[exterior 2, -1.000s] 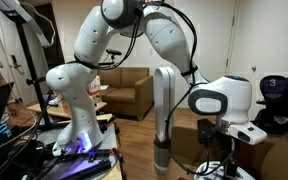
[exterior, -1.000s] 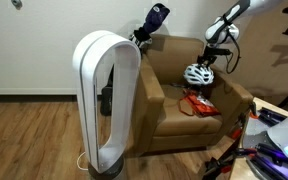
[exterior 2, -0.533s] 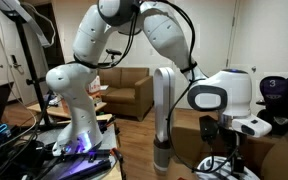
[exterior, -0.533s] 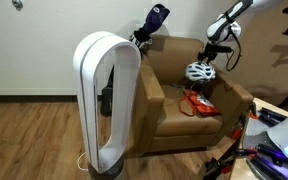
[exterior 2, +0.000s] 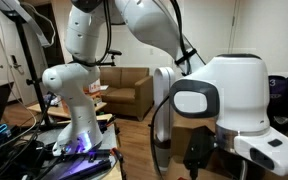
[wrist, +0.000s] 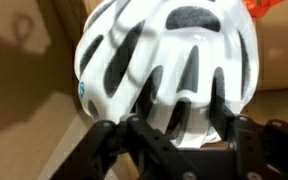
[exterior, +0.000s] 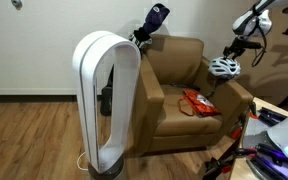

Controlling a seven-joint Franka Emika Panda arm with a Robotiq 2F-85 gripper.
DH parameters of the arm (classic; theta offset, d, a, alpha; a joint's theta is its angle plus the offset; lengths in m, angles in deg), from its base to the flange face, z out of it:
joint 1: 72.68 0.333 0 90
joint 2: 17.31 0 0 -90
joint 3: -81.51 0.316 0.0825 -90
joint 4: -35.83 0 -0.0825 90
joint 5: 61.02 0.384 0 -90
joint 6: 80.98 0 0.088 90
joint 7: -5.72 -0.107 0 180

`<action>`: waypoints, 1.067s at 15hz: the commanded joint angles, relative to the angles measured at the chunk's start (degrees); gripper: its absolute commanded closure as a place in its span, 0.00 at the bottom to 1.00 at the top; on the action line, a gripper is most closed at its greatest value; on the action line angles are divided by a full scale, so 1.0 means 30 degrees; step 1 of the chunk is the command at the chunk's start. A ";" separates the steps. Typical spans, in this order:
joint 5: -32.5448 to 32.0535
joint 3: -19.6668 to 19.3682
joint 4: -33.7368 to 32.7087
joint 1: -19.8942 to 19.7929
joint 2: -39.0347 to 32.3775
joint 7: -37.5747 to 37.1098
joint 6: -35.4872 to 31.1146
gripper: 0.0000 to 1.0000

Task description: Put the helmet on the right armrest

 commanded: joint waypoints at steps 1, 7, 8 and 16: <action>0.0888 0.0554 -0.0333 -0.2020 -0.0417 0.1668 0.0498 0.60; -0.0122 0.1252 -0.1072 -0.2678 -0.2030 0.1936 0.1398 0.60; -0.0240 0.1359 -0.1253 -0.2632 -0.2092 0.1981 0.1601 0.60; 0.0030 0.1684 -0.2060 -0.2777 -0.2352 0.1966 0.2736 0.00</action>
